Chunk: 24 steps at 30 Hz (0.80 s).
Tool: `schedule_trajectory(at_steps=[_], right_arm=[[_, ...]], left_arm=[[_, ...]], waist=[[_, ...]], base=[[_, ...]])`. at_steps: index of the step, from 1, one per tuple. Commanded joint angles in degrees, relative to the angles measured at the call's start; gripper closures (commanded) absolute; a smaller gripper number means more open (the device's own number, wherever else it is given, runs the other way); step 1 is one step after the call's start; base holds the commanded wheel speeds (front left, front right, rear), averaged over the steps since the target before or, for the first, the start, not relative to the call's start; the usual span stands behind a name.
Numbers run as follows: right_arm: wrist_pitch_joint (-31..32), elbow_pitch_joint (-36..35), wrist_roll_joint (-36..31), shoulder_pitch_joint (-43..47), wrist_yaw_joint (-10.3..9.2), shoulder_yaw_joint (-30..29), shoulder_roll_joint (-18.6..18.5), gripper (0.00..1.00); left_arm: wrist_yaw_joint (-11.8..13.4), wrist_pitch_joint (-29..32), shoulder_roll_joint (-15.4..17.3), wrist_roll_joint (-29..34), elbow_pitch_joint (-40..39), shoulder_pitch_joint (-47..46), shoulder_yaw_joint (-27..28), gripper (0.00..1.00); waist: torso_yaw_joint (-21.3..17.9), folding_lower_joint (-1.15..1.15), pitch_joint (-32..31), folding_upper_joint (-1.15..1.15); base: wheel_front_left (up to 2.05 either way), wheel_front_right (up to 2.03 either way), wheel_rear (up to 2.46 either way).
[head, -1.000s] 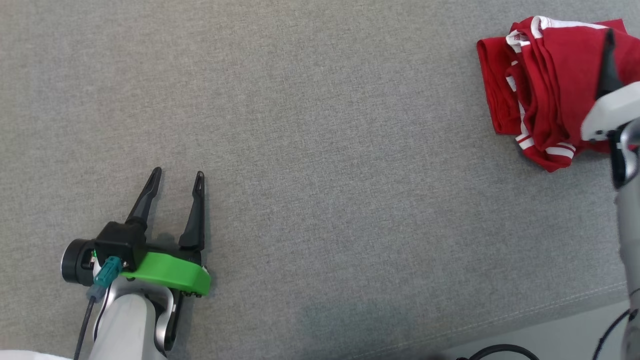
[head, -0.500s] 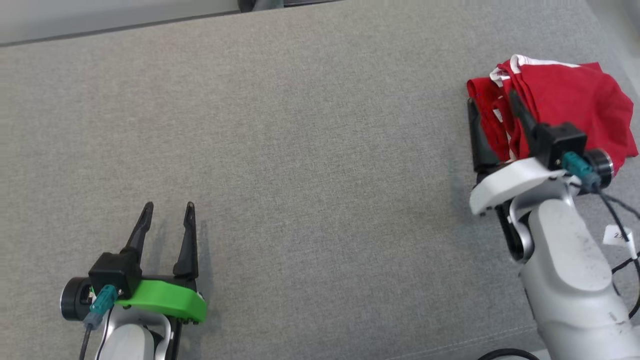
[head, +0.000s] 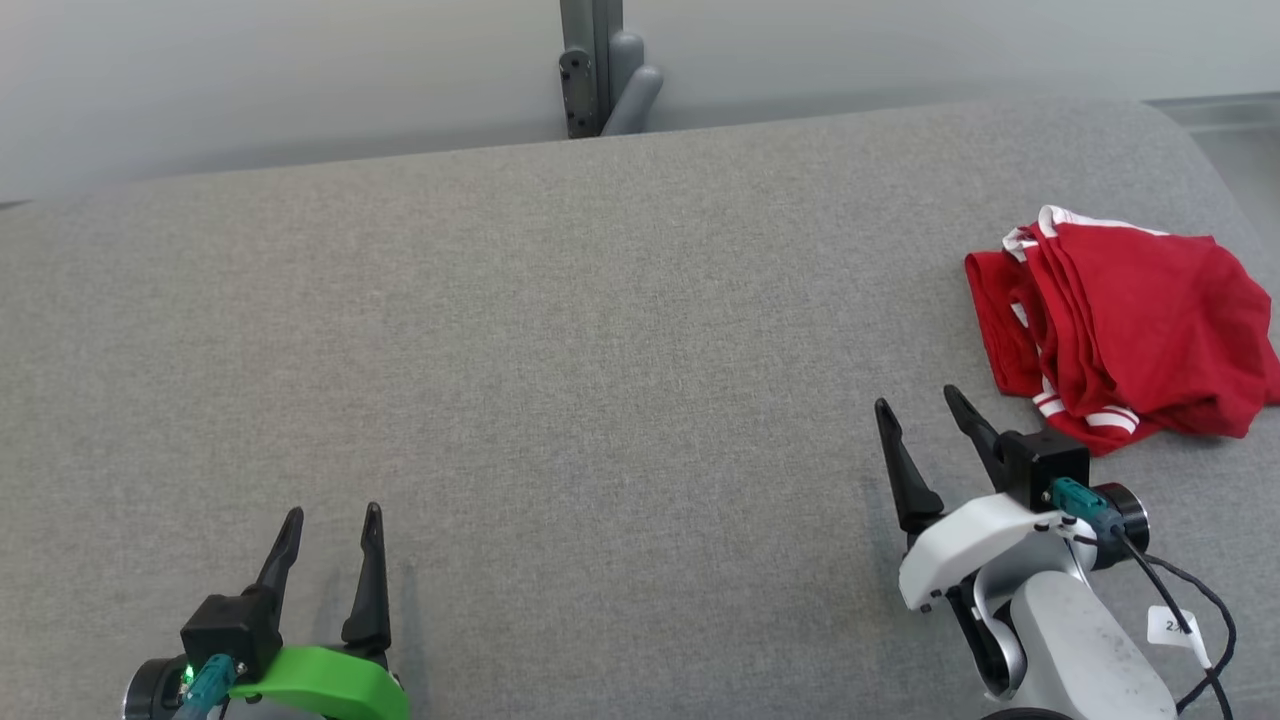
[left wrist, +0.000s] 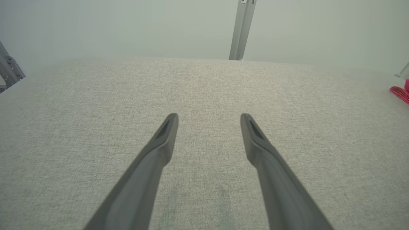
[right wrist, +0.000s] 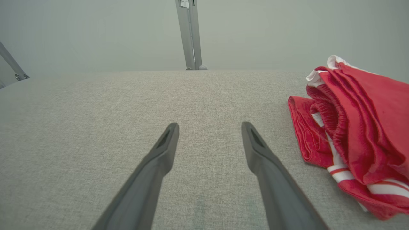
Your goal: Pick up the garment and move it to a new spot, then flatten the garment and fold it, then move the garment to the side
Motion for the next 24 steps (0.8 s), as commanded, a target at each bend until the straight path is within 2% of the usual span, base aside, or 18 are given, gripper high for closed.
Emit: schedule_trajectory(at_steps=[1,11,24], right_arm=[[-0.1,-0.3,0.4,1.4,-0.10,-0.1,0.0,0.00],[-0.1,-2.5,1.6,6.1,-0.10,0.9,0.3,0.00],[-0.1,-2.3,0.8,7.6,-0.10,2.1,0.3,0.00]], left_arm=[[0.1,0.0,0.1,-0.2,-0.1,1.1,0.6,0.00],[0.1,0.0,-0.1,-0.6,0.6,3.9,1.5,0.00],[0.5,0.0,0.0,-1.0,1.4,4.3,1.8,0.00]], waist=[[1.9,0.00,-3.0,0.00],[2.1,0.00,-6.3,0.00],[1.3,0.00,-6.8,0.00]], base=[[0.00,0.00,0.00],[0.00,0.00,0.00],[0.00,0.00,0.00]])
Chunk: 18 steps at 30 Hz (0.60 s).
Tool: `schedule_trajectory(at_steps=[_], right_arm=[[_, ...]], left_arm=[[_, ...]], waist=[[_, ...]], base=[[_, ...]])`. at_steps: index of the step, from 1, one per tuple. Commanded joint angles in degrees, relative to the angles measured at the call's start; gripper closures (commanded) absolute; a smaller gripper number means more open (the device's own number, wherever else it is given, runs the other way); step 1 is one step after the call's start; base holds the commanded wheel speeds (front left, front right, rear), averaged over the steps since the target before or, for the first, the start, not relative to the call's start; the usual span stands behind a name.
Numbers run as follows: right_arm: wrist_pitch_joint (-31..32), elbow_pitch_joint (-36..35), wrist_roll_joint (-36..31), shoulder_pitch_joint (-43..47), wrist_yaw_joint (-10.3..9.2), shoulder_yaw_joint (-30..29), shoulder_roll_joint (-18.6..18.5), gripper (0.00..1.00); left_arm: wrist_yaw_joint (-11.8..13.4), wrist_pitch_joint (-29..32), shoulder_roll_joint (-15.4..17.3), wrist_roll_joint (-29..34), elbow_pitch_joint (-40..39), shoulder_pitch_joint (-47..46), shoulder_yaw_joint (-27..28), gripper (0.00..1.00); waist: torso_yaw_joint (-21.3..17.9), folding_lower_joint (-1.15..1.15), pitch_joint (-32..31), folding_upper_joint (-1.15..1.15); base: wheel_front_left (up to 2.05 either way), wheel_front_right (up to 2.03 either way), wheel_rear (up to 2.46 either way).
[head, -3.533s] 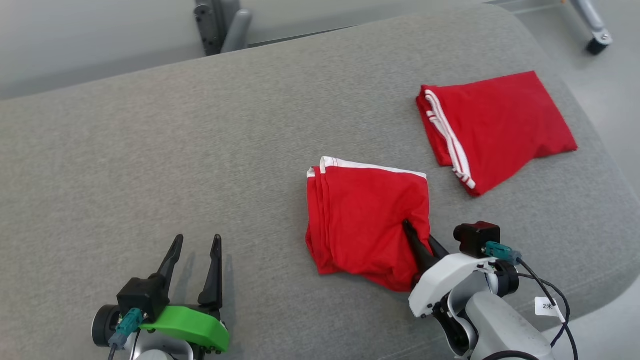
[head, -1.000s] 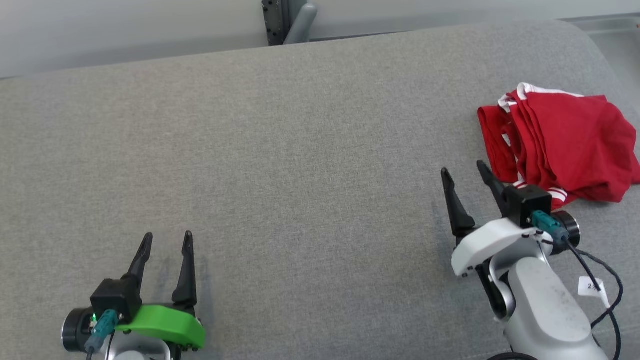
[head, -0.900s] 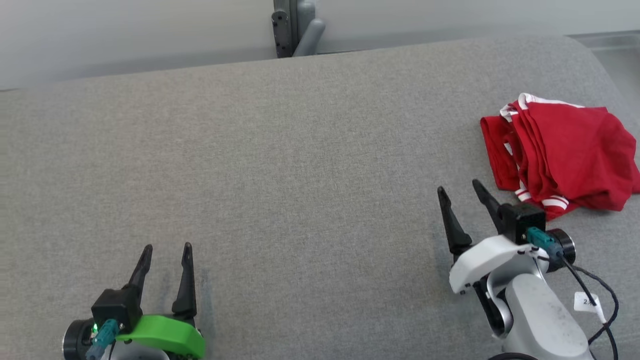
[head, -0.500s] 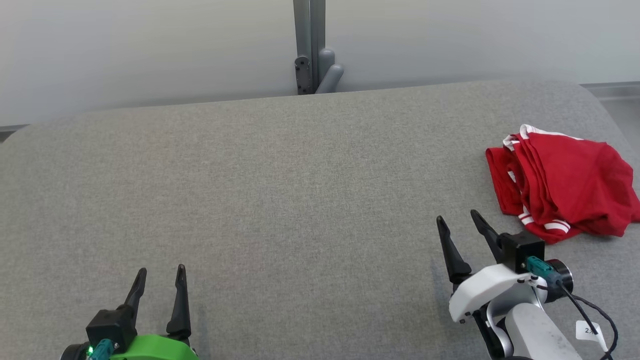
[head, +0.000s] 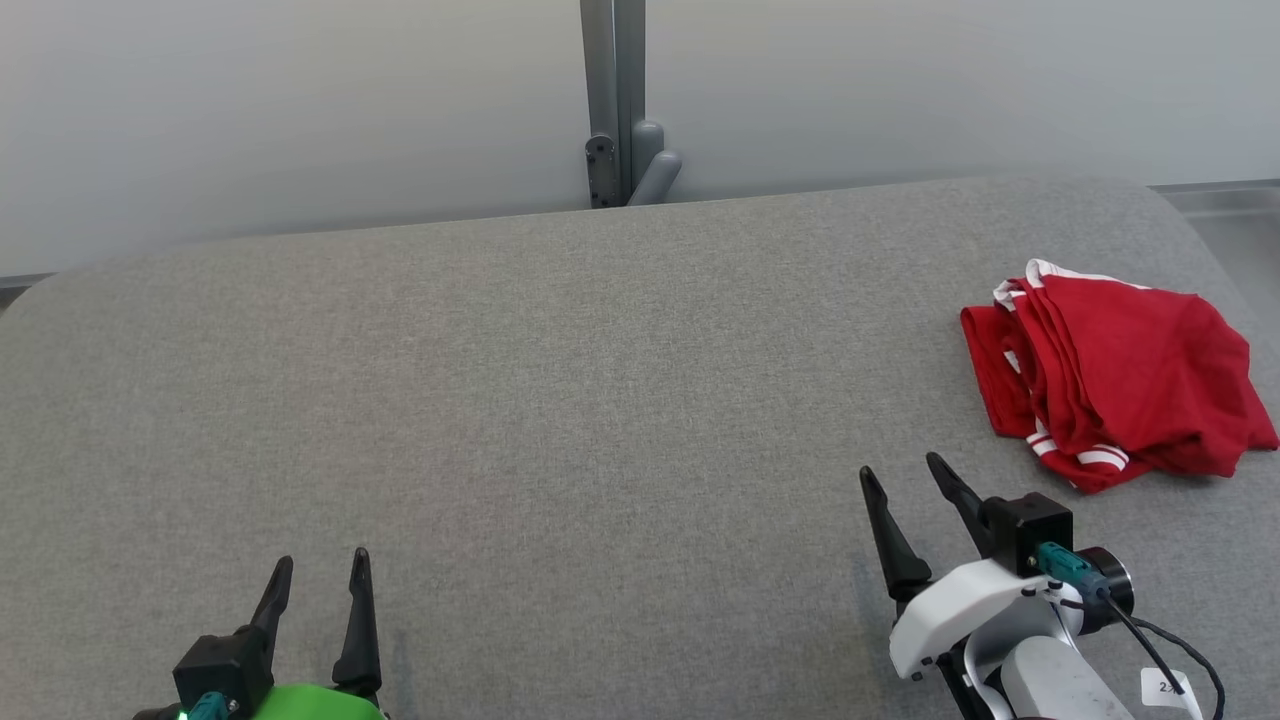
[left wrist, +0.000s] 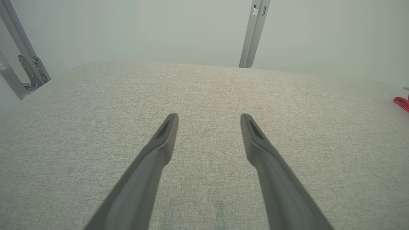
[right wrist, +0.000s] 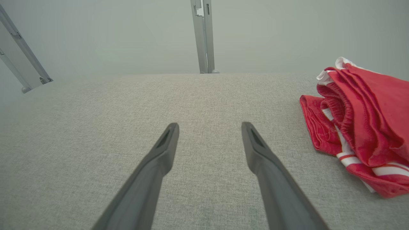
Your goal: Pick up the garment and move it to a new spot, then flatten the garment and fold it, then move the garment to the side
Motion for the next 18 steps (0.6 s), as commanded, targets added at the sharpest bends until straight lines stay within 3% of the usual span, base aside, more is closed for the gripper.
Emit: schedule_trajectory(at_steps=[1,18], right_arm=[[-0.1,0.0,-0.4,0.6,-0.10,-0.2,-0.2,0.00],[-0.1,-0.3,-0.8,0.2,-0.10,-1.5,-0.2,0.00]], left_arm=[[0.3,0.0,0.1,-0.2,0.0,0.9,0.2,0.00],[0.5,0.0,0.1,-1.0,0.0,0.4,0.9,0.00]], waist=[[-0.1,0.00,0.1,0.01],[-0.6,0.00,0.7,0.01]], base=[[0.00,0.00,0.00],[0.00,0.00,0.00]])
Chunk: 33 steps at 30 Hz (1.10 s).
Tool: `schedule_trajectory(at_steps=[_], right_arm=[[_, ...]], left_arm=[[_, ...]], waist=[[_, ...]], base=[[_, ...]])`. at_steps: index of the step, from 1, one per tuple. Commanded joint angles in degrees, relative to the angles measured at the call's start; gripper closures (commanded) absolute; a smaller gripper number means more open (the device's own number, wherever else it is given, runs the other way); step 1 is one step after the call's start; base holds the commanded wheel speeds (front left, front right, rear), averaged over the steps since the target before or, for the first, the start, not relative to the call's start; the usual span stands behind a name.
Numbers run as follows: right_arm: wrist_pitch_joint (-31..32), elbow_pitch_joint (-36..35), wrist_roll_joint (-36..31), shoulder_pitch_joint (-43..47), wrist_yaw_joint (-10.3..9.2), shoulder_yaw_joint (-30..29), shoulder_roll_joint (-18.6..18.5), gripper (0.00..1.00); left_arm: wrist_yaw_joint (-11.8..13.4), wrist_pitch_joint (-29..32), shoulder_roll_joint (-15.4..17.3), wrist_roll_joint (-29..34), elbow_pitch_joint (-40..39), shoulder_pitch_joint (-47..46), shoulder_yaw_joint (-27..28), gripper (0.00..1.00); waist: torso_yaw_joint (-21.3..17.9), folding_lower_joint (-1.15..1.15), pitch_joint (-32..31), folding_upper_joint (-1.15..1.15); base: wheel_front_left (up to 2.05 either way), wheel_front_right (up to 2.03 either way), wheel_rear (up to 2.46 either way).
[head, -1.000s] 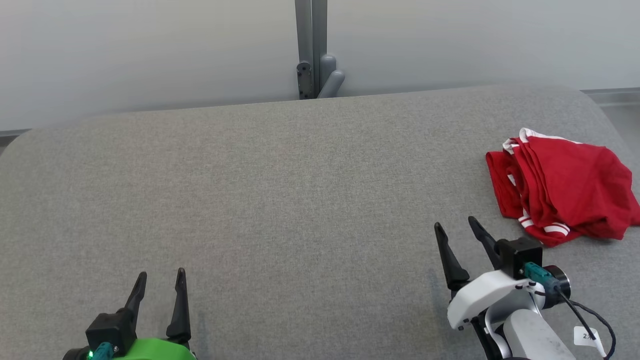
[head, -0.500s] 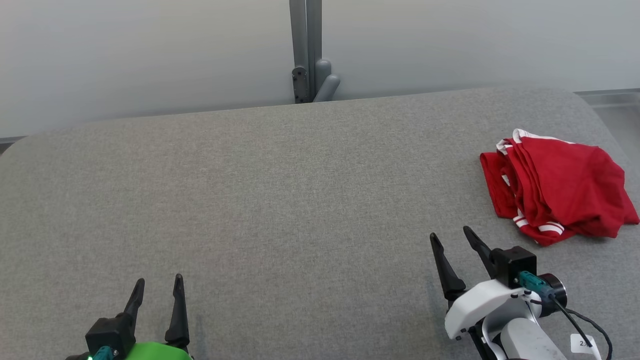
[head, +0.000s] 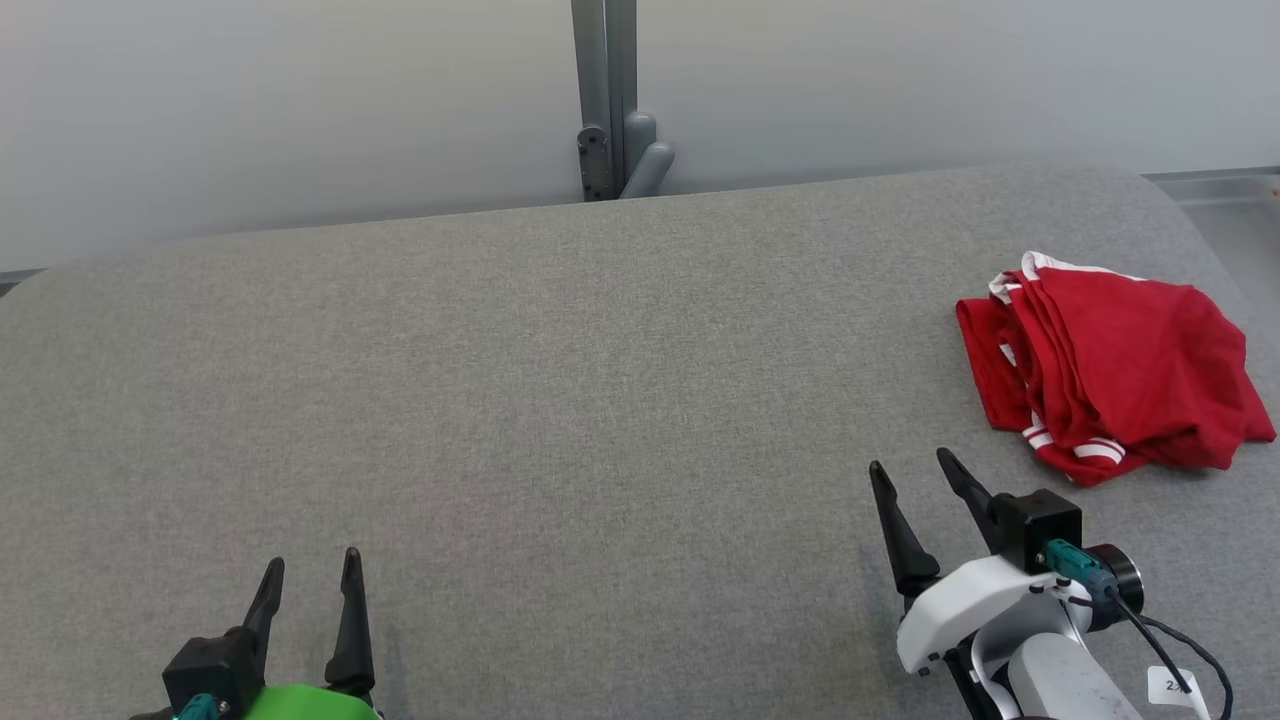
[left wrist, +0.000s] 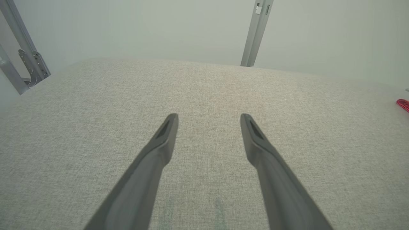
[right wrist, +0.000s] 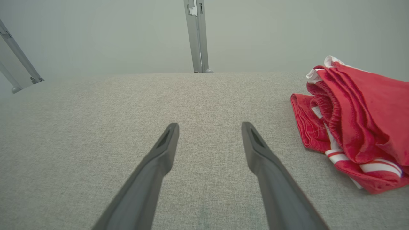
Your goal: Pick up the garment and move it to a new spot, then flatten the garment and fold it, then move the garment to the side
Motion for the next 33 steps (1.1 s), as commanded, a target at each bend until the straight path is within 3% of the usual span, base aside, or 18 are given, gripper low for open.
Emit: schedule_trajectory(at_steps=[1,26,27,33], right_arm=[[-0.1,-0.1,0.2,0.1,-0.10,0.1,-0.2,0.00],[-0.1,-0.8,0.9,-0.1,-0.10,0.5,-0.3,0.00],[-0.1,-1.1,0.4,-0.1,-0.10,0.3,-0.2,1.00],[1.2,0.8,3.0,0.4,0.01,-0.5,0.2,1.00]], left_arm=[[0.2,0.0,0.1,-0.2,0.1,0.3,0.2,0.00],[-0.1,0.0,0.1,-1.7,0.7,0.5,0.2,0.00],[-0.1,0.0,0.1,-1.9,0.8,0.4,0.1,1.00],[0.0,1.1,-0.3,-4.0,2.8,-0.8,0.7,1.00]], waist=[[0.0,0.00,0.1,0.00],[0.9,0.00,0.5,0.00],[0.8,0.00,0.5,0.00],[0.9,0.00,0.5,0.03]], base=[[0.00,0.00,0.00],[0.00,0.00,0.00],[0.00,0.00,0.00],[0.00,0.00,0.00]])
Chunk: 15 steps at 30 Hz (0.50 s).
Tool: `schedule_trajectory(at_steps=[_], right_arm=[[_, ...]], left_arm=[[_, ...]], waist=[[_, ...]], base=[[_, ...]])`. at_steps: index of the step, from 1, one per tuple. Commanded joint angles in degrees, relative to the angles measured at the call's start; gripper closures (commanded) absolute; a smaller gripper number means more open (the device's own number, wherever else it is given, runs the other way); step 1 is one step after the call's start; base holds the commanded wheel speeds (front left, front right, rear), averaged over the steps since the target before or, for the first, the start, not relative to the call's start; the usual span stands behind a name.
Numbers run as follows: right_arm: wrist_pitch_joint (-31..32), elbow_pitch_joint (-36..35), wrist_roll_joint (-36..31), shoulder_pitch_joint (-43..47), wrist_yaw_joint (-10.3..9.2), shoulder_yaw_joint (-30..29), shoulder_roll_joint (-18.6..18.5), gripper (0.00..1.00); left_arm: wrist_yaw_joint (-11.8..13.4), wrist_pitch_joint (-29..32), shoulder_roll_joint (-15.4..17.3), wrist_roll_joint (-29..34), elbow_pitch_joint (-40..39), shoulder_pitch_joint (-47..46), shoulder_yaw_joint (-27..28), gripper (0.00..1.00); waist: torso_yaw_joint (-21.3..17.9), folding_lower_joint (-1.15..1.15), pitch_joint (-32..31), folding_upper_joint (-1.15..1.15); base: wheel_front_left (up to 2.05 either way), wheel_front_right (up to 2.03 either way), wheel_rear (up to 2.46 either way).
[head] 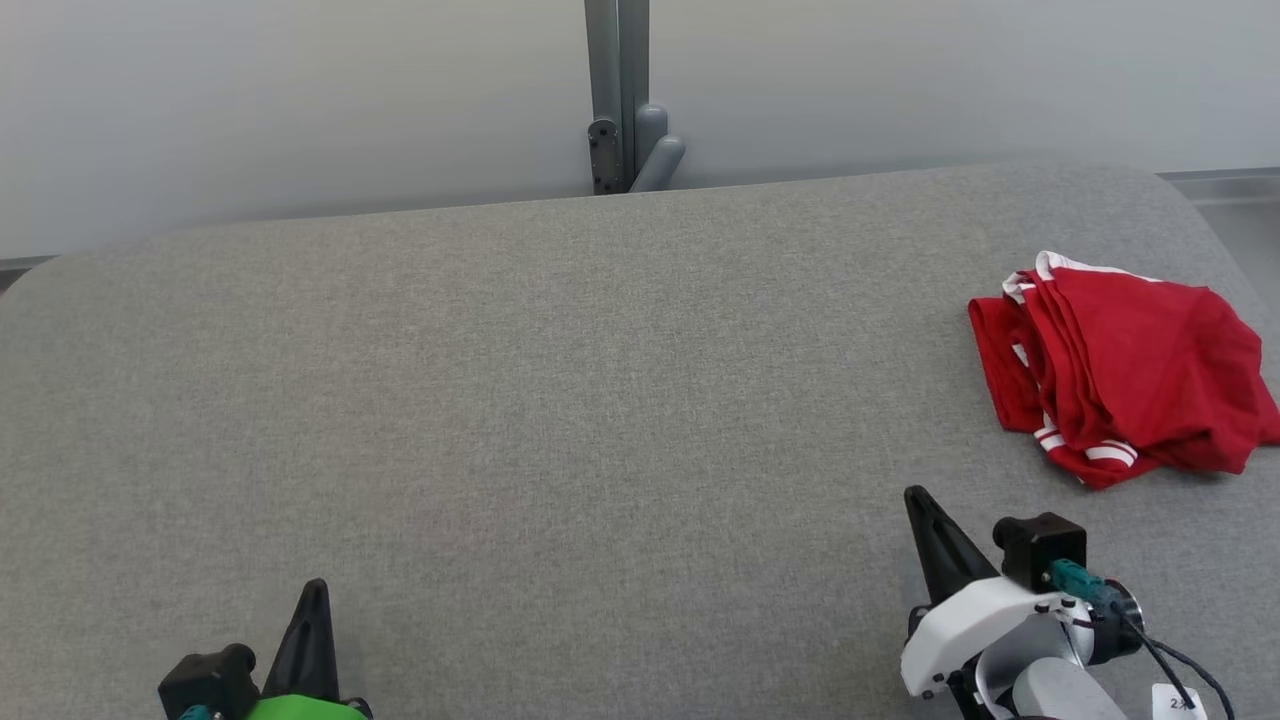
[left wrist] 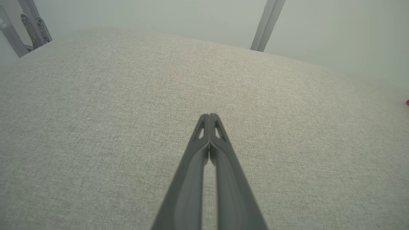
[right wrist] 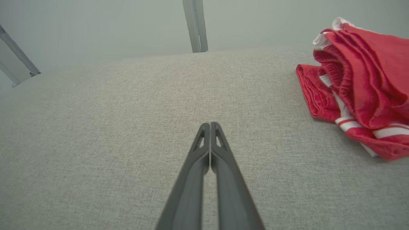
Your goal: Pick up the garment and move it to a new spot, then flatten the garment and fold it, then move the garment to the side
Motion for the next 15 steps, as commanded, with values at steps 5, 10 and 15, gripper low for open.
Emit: schedule_trajectory(at_steps=[5,10,15], right_arm=[[1.9,-1.3,7.0,-1.6,-0.01,-1.7,-0.1,1.00],[3.1,-2.1,12.5,-1.6,-0.01,-2.4,-0.2,1.00],[4.3,-2.8,17.7,-1.6,-0.01,-3.1,-0.2,1.00]], left_arm=[[0.1,2.0,0.2,-6.4,-0.6,-2.0,1.1,1.00],[0.3,3.2,0.2,-11.7,-1.4,-2.6,1.1,1.00],[0.6,4.3,0.2,-16.6,-2.3,-3.0,1.2,1.00]], waist=[[0.1,0.00,-0.1,0.08],[0.1,0.00,0.1,-0.01],[0.2,0.00,0.2,-0.01]], base=[[0.00,0.00,0.00],[0.00,0.00,0.00],[0.00,0.00,0.00]])
